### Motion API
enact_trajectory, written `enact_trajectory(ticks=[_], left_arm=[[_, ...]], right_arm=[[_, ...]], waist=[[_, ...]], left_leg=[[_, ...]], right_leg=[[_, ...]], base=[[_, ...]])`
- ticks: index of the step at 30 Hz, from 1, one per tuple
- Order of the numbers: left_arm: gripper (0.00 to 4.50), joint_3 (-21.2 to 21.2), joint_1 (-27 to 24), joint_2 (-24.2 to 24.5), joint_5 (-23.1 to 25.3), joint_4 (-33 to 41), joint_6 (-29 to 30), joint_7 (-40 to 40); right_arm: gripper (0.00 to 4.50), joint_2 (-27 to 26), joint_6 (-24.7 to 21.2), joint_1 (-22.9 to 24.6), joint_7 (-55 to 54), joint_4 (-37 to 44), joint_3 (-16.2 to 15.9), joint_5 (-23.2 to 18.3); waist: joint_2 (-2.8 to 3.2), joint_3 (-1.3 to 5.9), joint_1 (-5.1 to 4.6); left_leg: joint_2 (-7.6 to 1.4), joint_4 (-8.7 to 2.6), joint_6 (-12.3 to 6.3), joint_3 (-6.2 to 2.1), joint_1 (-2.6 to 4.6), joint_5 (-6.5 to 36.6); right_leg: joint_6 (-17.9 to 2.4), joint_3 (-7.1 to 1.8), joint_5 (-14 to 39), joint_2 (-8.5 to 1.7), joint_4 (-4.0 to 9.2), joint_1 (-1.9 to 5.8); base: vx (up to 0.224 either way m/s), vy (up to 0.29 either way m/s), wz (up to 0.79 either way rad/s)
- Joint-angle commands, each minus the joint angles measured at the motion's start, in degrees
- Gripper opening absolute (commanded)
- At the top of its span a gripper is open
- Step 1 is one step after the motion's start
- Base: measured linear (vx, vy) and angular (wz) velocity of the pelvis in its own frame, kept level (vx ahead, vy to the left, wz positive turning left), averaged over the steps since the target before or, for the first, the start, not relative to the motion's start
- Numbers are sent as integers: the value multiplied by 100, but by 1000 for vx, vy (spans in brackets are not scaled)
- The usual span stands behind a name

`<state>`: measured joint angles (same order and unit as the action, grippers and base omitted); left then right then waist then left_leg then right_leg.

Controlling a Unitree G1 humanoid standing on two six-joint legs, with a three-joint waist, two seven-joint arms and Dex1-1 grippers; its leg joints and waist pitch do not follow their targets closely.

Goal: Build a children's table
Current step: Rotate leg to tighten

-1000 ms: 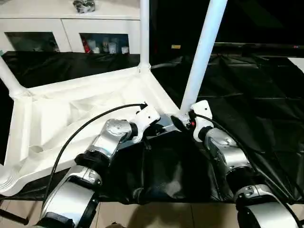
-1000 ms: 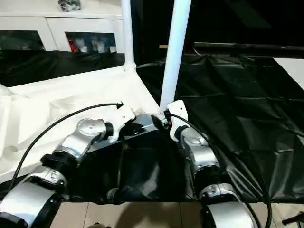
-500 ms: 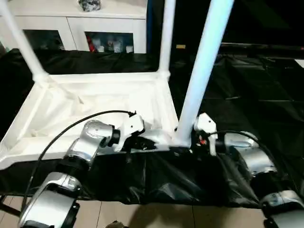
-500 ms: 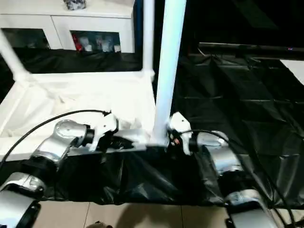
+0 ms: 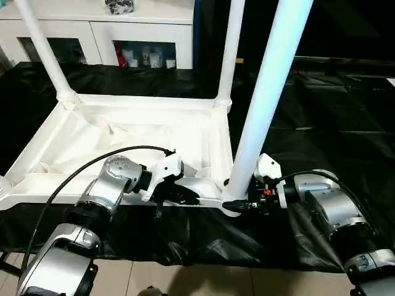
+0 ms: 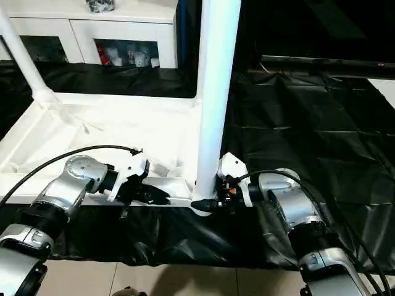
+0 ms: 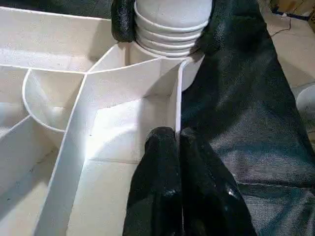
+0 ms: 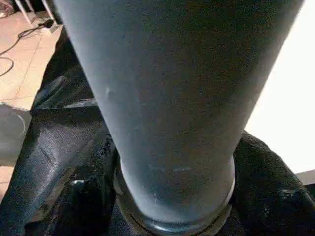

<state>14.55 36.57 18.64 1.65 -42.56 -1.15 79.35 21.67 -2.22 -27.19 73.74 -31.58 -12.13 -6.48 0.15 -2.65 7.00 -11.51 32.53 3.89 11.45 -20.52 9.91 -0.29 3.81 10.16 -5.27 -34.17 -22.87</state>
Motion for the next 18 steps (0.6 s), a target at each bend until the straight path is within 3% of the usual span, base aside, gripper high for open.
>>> enact_trajectory(ticks=[1,3,5,7,9,11,14,17,18], left_arm=[[0,-173,178,-437,59,-131,112,-1221],[0,-266,249,-607,164,-216,146,-1856],[0,-329,315,-805,247,-271,308,-2449],[0,-357,316,-900,253,-255,384,-2651],[0,-376,290,-1081,265,-182,535,-2935],[0,-321,213,-1329,412,-60,635,-3360],[0,-287,162,-1441,445,3,643,-3435],[0,-229,98,-1522,424,73,583,-3309],[0,-200,80,-1494,405,104,554,-3207]], right_arm=[[274,-570,-95,139,-435,55,-231,-16],[272,-842,-75,103,-1200,-132,-89,132],[269,-1207,-96,-36,-2329,-549,159,303],[268,-1350,-125,-92,-2768,-712,270,329],[268,-1569,-170,-160,-3442,-939,375,416],[267,-1948,-300,-203,-4069,-1007,447,516],[267,-2139,-293,-222,-4204,-998,490,518],[337,-2201,-37,-212,-3945,-913,421,517],[337,-2178,-58,-210,-3845,-880,440,448]], waist=[[-41,321,-1],[-59,305,-21],[-59,274,-82],[-82,275,-113],[-95,264,-169],[-68,256,-203],[-60,269,-208],[-54,281,-201],[-59,285,-199]], left_leg=[[-220,-366,-239,-78,65,1483],[-197,-388,-127,-101,72,1681],[-179,-410,31,-134,102,1888],[-156,-416,43,-162,98,1979],[-151,-425,27,-173,96,2032],[-159,-431,13,-172,107,2078],[-145,-431,-33,-173,100,2106],[-149,-439,-88,-167,72,2025],[-144,-435,-109,-157,74,1988]], right_leg=[[-1319,-238,1442,-334,404,224],[-1180,-225,1950,-350,453,229],[-936,-216,2669,-374,530,184],[-692,-192,3160,-387,594,199],[-609,-190,3239,-374,626,164],[-611,-209,3193,-363,635,129],[-579,-208,3151,-360,640,138],[-626,-226,2859,-351,612,152],[-662,-233,2746,-345,604,149]], base=[[0,0,0],[0,0,0],[0,0,0],[0,0,0],[0,0,0],[0,0,0],[0,0,0],[0,0,0],[0,0,0]])
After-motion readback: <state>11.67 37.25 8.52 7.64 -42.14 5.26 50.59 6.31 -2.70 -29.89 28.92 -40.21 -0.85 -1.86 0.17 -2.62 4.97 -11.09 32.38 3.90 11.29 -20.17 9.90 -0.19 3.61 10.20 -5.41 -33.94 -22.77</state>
